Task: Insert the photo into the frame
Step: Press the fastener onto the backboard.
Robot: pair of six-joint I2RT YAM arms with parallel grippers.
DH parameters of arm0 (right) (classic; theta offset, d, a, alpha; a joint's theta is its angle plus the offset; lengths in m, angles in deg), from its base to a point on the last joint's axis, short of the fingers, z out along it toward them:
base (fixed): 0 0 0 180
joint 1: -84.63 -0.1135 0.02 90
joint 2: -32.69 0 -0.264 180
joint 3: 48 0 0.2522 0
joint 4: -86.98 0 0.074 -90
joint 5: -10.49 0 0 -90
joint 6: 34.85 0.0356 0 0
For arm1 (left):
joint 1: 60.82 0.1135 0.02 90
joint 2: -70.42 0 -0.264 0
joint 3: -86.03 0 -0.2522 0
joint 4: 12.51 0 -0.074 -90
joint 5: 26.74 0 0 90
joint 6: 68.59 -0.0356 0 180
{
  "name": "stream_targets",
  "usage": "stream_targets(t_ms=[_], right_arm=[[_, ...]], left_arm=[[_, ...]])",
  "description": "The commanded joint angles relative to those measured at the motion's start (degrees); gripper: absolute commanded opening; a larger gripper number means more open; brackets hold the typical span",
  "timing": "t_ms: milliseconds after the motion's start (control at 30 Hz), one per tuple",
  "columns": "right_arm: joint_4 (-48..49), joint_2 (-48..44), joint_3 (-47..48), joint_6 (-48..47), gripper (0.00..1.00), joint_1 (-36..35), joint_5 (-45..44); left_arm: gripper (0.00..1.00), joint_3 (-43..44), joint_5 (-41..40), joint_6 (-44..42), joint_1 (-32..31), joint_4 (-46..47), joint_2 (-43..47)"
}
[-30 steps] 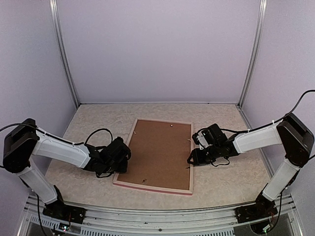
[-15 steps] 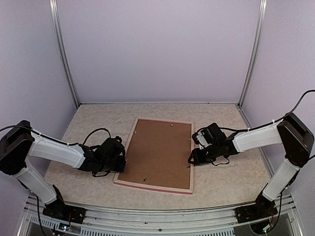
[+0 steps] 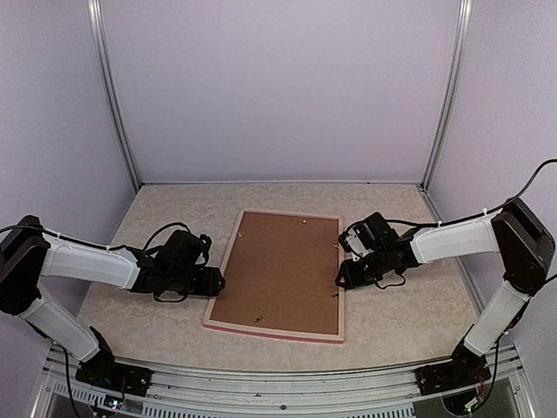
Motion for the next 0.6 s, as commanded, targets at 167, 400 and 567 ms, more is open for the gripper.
stream_targets(t_ms=[167, 400, 567], right_arm=[[-4.58, 1.89, 3.34, -4.65, 0.28, 4.31, -3.22], [-6.47, 2.11, 5.97, -7.77, 0.27, 5.49, -5.55], [-4.64, 1.04, 5.51, -7.55, 0.3, 5.49, -2.81]], left_arm=[[0.56, 2.35, 3.87, -4.27, -0.74, -1.61, -2.46], [0.54, 5.42, 0.21, -1.62, -1.12, -5.24, -4.13], [0.54, 7.94, -1.23, 1.25, -1.13, -8.82, -3.99]])
